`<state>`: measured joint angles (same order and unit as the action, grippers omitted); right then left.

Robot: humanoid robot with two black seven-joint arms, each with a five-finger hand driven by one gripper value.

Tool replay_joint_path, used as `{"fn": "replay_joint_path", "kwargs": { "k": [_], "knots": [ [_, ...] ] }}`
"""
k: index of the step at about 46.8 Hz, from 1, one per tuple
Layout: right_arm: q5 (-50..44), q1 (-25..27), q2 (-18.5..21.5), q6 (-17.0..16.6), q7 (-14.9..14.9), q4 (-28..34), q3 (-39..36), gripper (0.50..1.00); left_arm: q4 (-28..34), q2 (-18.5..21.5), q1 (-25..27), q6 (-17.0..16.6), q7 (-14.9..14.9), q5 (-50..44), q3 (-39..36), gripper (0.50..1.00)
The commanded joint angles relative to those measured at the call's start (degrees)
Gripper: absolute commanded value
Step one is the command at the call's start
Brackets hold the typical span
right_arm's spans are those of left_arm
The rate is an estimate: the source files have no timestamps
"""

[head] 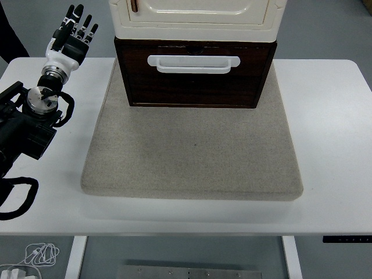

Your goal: Open the drawer under the combination cabinet

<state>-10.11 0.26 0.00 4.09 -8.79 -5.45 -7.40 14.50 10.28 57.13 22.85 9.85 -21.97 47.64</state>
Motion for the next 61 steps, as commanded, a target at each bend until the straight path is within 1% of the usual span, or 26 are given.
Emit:
{"fn": "replay_joint_path", "kwargs": {
  "k": [1,15,23,42,49,54,59,61],
  "knots": [
    [0.0,0.0,0.0,-0.05,0.0,0.01,0.01,0.926,0.0,0.0,0.0,0.0,0.08,0.0,0.0,1.0],
    [0.0,0.0,0.0,0.04,0.0,0.01,0.01,0.926,-0.09,0.09,0.0,0.0,0.08,0.09,0.09,1.0],
    [0.0,0.0,0.0,-0.05,0.0,0.01,0.01,0.926,-0.44,1.4,0.0,0.0,0.0,0.09,-0.09,1.0],
    [0.0,0.0,0.0,0.04,0.0,0.01,0.01,0.926,-0.7,8.43,-0.61,-0.7,-0.09,0.26,-0.79,1.0],
    [0.0,0.0,0.0,0.04,0.0,0.01,0.01,0.926,0.26,12.3,-1.31,-0.18,-0.27,0.88,-1.14,1.0],
    [0.0,0.0,0.0,0.04,0.0,0.01,0.01,0.926,1.58,15.02,-2.1,0.09,-0.53,1.93,-4.12,1.0],
    [0.0,0.0,0.0,-0.05,0.0,0.01,-0.07,0.926,4.56,18.89,-2.63,0.09,-0.36,2.2,-8.43,1.0],
    [0.0,0.0,0.0,0.04,0.0,0.01,-0.07,0.926,6.23,21.0,-2.63,0.0,-0.27,2.28,-9.66,1.0]
  ]
}}
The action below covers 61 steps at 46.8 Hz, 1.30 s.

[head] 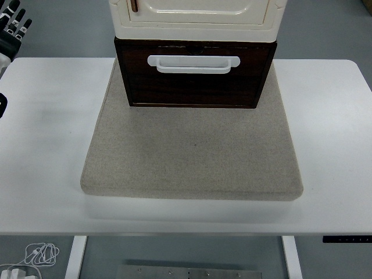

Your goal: Open the drawer under the combination cabinet

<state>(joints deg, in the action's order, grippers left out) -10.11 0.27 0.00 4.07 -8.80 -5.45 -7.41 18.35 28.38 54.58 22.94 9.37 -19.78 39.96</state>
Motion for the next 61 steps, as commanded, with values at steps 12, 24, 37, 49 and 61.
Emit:
{"fn": "replay_joint_path", "kwargs": {
  "k": [12,24,37,49,61],
  "knots": [
    [0.0,0.0,0.0,-0.03,0.01,0.0,0.02,0.926,14.86,15.56,-1.76,0.44,0.56,7.81,-4.54,1.0],
    [0.0,0.0,0.0,0.06,0.01,0.0,0.02,0.926,24.09,22.06,-4.57,1.23,1.79,23.37,-4.54,1.0],
    [0.0,0.0,0.0,-0.03,0.01,0.0,-0.06,0.926,38.24,30.5,-6.59,1.23,1.97,43.76,-4.63,1.0],
    [0.0,0.0,0.0,0.06,0.01,0.0,0.02,0.926,51.42,38.85,-6.77,1.41,1.97,56.77,-7.52,1.0],
    [0.0,0.0,0.0,-0.03,0.01,0.0,0.02,0.926,62.24,45.62,-6.59,1.41,1.97,65.57,-9.9,1.0]
  ]
}}
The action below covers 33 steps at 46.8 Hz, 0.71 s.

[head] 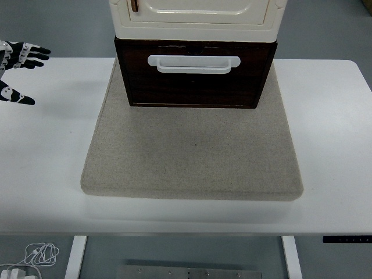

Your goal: Open the drawer under the combination cabinet

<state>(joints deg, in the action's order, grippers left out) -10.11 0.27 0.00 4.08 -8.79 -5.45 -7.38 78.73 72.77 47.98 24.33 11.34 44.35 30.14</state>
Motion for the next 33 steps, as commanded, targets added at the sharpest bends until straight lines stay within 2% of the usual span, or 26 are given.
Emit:
{"fn": "replay_joint_path", "kwargs": {
  "k": [1,9,20,25,29,33],
  "knots": [
    [0.0,0.0,0.0,-0.04,0.0,0.0,0.0,0.926,2.38,1.58,0.09,0.01,0.0,1.79,-0.08,1.0],
    [0.0,0.0,0.0,-0.04,0.0,0.0,0.0,0.926,6.69,4.05,1.06,2.21,-0.09,5.3,0.0,1.0],
    [0.0,0.0,0.0,-0.04,0.0,0.0,-0.09,0.926,9.24,3.78,5.54,3.27,-0.61,10.84,0.0,1.0],
    [0.0,0.0,0.0,0.05,0.0,0.0,0.0,0.926,9.25,2.65,8.53,3.79,-1.84,11.72,-0.08,1.0],
    [0.0,0.0,0.0,0.05,0.0,0.0,0.0,0.926,9.25,0.62,11.16,5.99,-4.47,11.98,-0.08,1.0],
    [0.0,0.0,0.0,0.05,0.0,0.0,0.0,0.926,9.25,-1.48,13.1,6.61,-6.67,11.98,-0.08,1.0]
  ]
}}
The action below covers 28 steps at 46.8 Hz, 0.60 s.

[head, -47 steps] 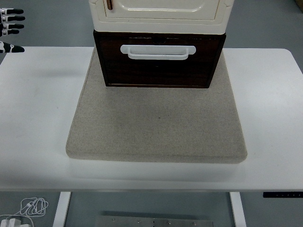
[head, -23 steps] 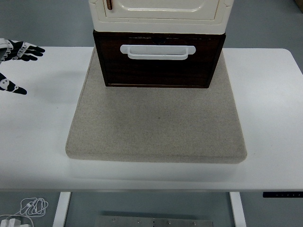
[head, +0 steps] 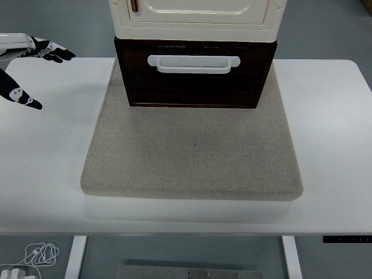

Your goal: Open the drawer under the combination cabinet

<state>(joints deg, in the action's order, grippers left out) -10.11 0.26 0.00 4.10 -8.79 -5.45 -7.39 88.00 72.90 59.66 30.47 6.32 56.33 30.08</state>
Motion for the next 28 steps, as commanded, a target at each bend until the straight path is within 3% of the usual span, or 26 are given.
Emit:
{"fn": "replay_joint_path", "kwargs": {
  "k": [1,11,28],
  "knots": [
    [0.0,0.01,0.0,-0.06,0.0,0.0,0.0,0.926,-0.02,-2.14,1.86,0.56,-2.18,0.01,-0.02,1.0],
    [0.0,0.01,0.0,-0.06,0.0,0.0,0.0,0.926,-0.02,-7.59,5.64,1.79,-7.11,-0.25,-0.02,1.0],
    [0.0,0.01,0.0,-0.06,0.0,0.0,0.0,0.926,-0.2,-14.62,13.73,2.93,-9.13,-1.05,-5.91,1.0]
  ]
}}
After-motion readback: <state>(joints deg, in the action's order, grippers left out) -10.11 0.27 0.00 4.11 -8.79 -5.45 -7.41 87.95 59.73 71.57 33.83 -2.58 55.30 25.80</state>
